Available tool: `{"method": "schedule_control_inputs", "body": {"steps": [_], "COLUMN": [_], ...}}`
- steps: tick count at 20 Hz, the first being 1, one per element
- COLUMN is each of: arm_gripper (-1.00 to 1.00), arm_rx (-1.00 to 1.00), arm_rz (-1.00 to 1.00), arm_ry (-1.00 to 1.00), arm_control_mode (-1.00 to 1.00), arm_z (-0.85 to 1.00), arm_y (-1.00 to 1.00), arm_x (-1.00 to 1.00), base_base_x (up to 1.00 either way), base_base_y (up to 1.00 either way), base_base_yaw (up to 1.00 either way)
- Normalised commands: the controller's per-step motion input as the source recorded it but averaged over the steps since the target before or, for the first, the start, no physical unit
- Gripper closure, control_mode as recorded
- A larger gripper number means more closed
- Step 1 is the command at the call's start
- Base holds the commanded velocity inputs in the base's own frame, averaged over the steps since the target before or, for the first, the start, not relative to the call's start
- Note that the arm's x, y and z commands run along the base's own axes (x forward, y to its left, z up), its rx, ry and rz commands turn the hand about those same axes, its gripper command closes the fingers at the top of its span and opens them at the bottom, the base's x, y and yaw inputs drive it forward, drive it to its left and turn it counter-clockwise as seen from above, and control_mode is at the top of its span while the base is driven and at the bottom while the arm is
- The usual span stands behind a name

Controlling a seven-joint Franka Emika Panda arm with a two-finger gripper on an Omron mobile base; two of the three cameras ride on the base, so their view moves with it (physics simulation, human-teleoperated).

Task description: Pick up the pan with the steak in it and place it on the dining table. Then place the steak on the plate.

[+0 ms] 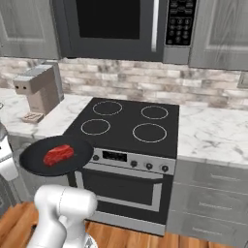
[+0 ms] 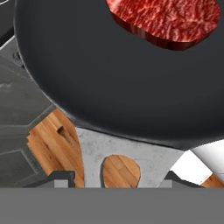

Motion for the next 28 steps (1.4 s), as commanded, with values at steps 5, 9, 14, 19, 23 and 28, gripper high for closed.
{"method": "schedule_control_inputs", "body": {"steps": [5,9,14,19,23,28], "arm_gripper": [1.0,1.0,1.0,1.0,1.0,1.0], "arm_rx": [0.0,0.0,0.0,0.0,0.0,0.0], "arm_rz": [0.0,0.0,0.0,0.0,0.0,0.0], "arm_ry": [0.0,0.0,0.0,0.0,0.0,0.0], "arm_control_mode": [1.0,1.0,1.0,1.0,1.0,1.0], "arm_z": [0.0,0.0,0.0,0.0,0.0,0.0], "arm_y": [0.0,0.0,0.0,0.0,0.0,0.0], "arm_x": [0.0,0.0,0.0,0.0,0.0,0.0], "base_base_x": [-0.43,-0.17,-0.1,-0.06,-0.04,-0.05], "base_base_y": [-0.07,-0.01,0.0,0.0,0.0,0.0], "base_base_yaw": [0.39,0.48,0.5,0.5,0.5,0.5]}}
